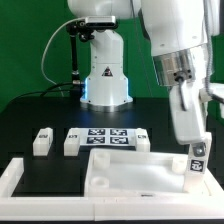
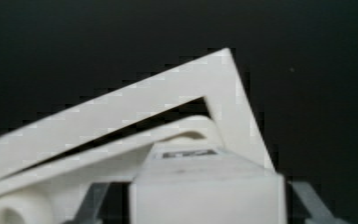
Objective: Assemble desk
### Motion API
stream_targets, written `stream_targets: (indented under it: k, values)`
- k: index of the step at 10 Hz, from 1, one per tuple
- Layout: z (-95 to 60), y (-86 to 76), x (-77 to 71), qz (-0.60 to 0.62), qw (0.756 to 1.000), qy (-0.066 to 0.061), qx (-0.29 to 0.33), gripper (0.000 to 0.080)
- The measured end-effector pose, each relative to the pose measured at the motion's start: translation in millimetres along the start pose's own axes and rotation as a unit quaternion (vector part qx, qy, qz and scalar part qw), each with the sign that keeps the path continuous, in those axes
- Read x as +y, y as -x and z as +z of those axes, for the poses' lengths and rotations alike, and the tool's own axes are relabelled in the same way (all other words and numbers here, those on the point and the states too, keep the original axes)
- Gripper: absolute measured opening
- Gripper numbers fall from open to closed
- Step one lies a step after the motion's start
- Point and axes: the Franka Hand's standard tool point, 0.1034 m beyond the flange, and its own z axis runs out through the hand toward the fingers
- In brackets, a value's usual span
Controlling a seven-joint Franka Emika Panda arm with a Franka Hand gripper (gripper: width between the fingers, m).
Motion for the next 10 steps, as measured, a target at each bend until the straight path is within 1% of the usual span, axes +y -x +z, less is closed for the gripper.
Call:
stream_targets:
  k: [2,3,4,5,6,7,8,9,10]
  values:
    - [0.6,0.6,0.8,-0.010,1.000,0.001,0.000,0.0292]
    - [0.9,0.6,1.1,-0.011,1.000,0.001,0.000,0.0461]
    - [1.0,0.8,1.2,-0.013,1.000,0.001,0.000,0.0608]
    - [-0.6,4.1,2.4,-0.016,1.000,0.001,-0.001,0.0608]
    - [-15.7,15.8,4.3,-0.036,0.999,-0.006,-0.010,0.0637]
    - [-41.4,25.1,7.4,-0.053,0.998,-0.015,-0.021,0.0646]
    - [-52.9,28.2,10.3,-0.057,0.998,-0.019,-0.025,0.0646]
    - [-46.6,25.2,11.1,-0.058,0.998,-0.016,-0.022,0.0649]
    - [-44.8,25.1,11.1,-0.058,0.998,-0.015,-0.022,0.0649]
